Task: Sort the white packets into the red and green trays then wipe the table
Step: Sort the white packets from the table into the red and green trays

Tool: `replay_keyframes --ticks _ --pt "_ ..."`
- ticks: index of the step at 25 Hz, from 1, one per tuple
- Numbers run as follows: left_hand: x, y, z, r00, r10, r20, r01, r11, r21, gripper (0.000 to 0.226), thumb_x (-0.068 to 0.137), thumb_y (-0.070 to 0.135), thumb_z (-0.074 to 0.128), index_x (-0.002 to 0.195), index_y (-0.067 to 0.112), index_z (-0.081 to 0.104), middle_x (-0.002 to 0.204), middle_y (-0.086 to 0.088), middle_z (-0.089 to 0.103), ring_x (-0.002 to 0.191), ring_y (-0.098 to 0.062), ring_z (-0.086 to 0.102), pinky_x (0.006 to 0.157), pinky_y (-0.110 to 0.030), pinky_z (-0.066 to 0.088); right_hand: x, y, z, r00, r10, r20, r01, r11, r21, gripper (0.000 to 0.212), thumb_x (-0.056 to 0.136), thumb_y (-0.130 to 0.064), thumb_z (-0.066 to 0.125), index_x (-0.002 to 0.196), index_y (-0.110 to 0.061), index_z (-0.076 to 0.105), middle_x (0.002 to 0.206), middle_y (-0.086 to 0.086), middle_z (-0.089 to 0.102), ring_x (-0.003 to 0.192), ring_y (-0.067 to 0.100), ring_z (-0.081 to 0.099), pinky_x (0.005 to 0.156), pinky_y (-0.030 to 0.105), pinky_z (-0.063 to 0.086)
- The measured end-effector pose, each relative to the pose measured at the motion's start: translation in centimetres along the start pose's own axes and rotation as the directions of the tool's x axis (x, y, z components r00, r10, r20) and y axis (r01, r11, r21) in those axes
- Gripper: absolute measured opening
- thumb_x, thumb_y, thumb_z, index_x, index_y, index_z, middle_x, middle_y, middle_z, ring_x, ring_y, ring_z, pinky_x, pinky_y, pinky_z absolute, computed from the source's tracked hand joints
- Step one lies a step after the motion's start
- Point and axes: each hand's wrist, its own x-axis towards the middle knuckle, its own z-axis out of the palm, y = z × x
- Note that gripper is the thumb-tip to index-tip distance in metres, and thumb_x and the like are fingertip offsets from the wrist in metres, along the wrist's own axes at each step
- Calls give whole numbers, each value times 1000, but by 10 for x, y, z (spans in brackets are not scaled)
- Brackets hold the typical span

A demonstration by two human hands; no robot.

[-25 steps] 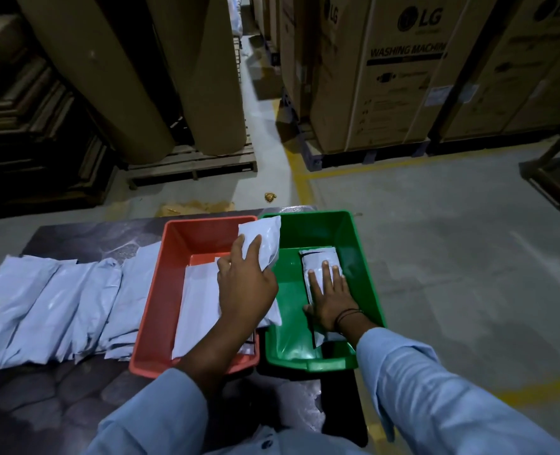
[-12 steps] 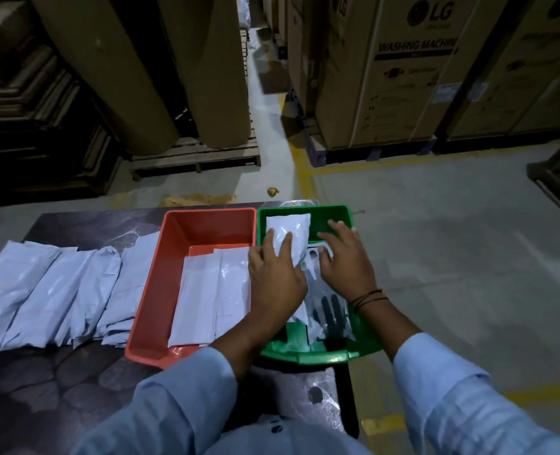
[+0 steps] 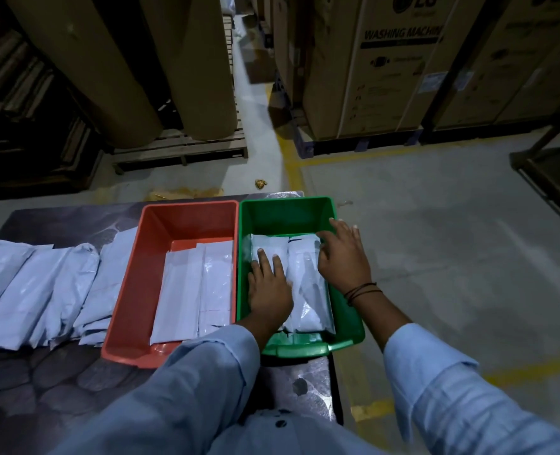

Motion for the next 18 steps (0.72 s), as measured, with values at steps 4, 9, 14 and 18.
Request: replay_keyframes --ticks 4,9,14,18 --pt "2 -1 5 994 18 112 -17 1000 -2 72 108 41 29 160 7 -8 164 -27 -15 154 -44 -2 122 -52 16 -4 3 4 999 -23 24 24 998 -66 38 83 -7 54 119 -9 66 146 21 47 143 36 34 122 46 8" --pt "9 -5 -7 972 46 231 -68 994 88 76 107 48 24 159 5 -10 164 -29 -14 154 -43 -3 124 -50 8 -5 3 5 999 -36 28 40 992 -121 44 82 -10 53 126 -11 62 149 20 43 144 35 31 122 48 9" --pt "15 -2 -28 964 43 264 -117 955 274 88 100 67 15 160 4 -2 164 -33 0 154 -42 -4 122 -54 0 -7 -3 1 997 -58 42 64 984 -166 48 83 -13 57 130 -13 59 152 21 39 144 38 31 121 53 11" --pt "7 1 -56 975 217 53 -223 932 286 69 106 51 25 160 9 15 163 -26 19 152 -42 13 121 -55 8 -3 -13 -2 995 -88 40 93 981 -169 46 84 -15 57 130 -12 59 153 23 37 145 38 30 120 52 7"
